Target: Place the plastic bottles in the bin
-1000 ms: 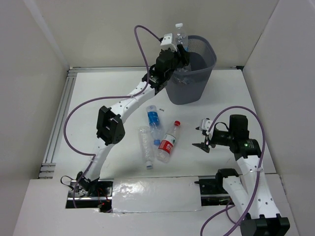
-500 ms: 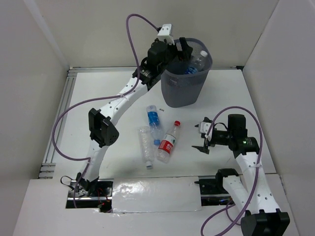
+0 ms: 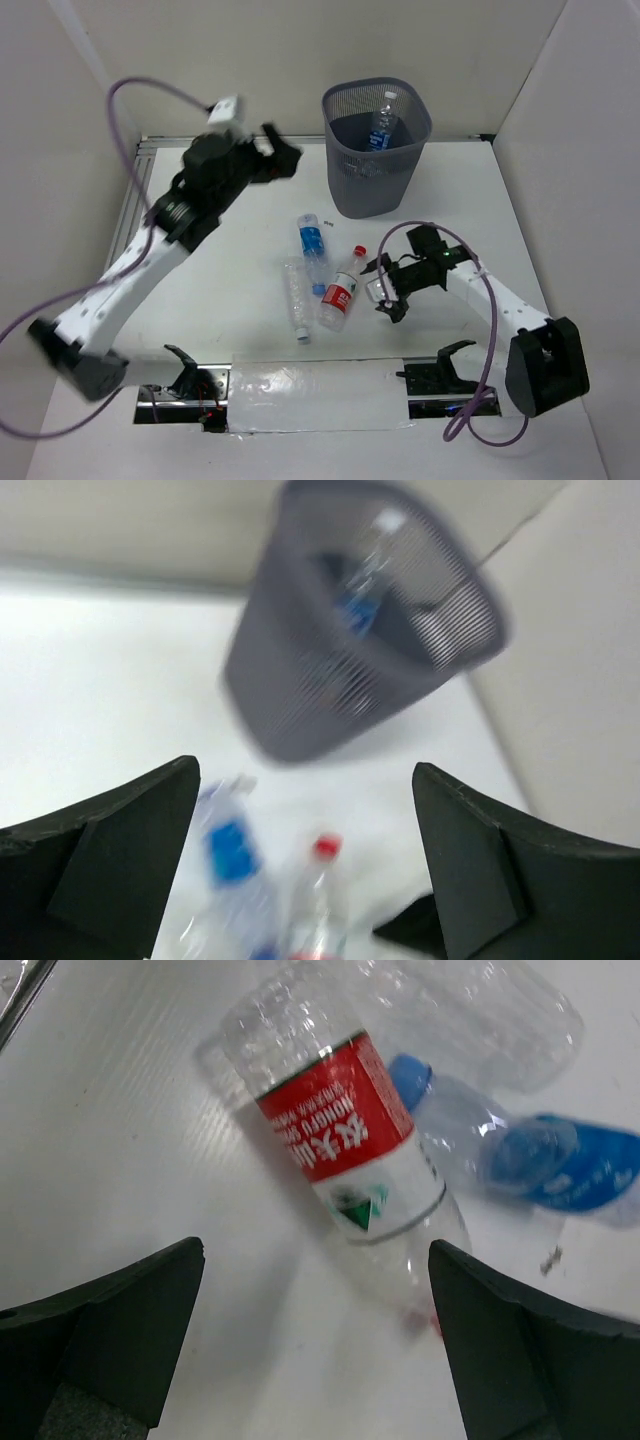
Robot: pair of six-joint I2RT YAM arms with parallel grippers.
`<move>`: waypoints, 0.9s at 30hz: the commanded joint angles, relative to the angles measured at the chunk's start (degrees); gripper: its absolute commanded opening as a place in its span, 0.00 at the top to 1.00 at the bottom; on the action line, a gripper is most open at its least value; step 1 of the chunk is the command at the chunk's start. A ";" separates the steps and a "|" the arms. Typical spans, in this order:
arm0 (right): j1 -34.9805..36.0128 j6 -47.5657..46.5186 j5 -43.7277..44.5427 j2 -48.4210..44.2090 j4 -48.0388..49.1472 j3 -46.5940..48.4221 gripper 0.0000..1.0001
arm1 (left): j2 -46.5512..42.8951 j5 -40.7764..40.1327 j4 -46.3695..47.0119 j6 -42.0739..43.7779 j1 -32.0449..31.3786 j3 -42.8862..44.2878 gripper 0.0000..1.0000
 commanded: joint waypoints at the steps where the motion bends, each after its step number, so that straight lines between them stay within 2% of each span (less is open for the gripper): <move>1: 7.72 -1.88 6.84 2.83 10.53 1.51 0.00 | -11.10 -2.05 -10.55 -6.19 1.30 -18.90 0.00; 2: 11.31 0.13 7.99 3.97 12.05 1.51 0.00 | -16.79 -2.05 -12.14 -8.81 1.30 -26.95 0.00; 6: 16.78 6.03 12.65 8.89 20.40 2.22 0.00 | -29.71 -2.05 -17.60 -14.62 0.52 -41.48 0.00; 10: 19.70 7.18 19.32 12.94 25.85 1.69 0.00 | -38.09 -1.00 -17.61 -19.73 -1.33 -50.13 0.00; 13: 21.28 7.80 22.40 17.07 27.71 1.69 0.00 | -38.64 0.14 -17.09 -21.85 -2.47 -53.48 0.00; 15: 21.80 7.80 23.03 20.05 27.71 2.31 0.05 | -37.86 1.46 -15.68 -23.25 -3.17 -54.62 0.00; 16: 21.81 7.80 23.56 20.68 27.19 2.91 0.08 | -37.33 1.47 -14.02 -23.26 -3.18 -55.24 0.00; 17: 21.81 7.80 23.56 21.20 25.18 3.79 0.22 | -36.37 2.07 -12.52 -23.26 -3.79 -55.25 0.00; 21: 20.76 7.72 21.20 20.17 17.89 6.17 0.50 | -35.04 2.78 -9.35 -21.24 -4.93 -54.72 0.00; 22: 19.45 7.71 19.88 18.41 15.26 7.04 0.60 | -34.34 3.65 -8.30 -21.23 -4.94 -54.72 0.00; 26: 17.41 8.58 9.70 11.12 -1.77 17.12 0.69 | -31.18 6.47 -3.38 -19.74 -5.46 -54.72 0.00; 27: 17.41 10.42 5.76 9.54 -2.95 19.59 0.71 | -30.56 6.48 -2.41 -19.74 -5.46 -54.72 0.00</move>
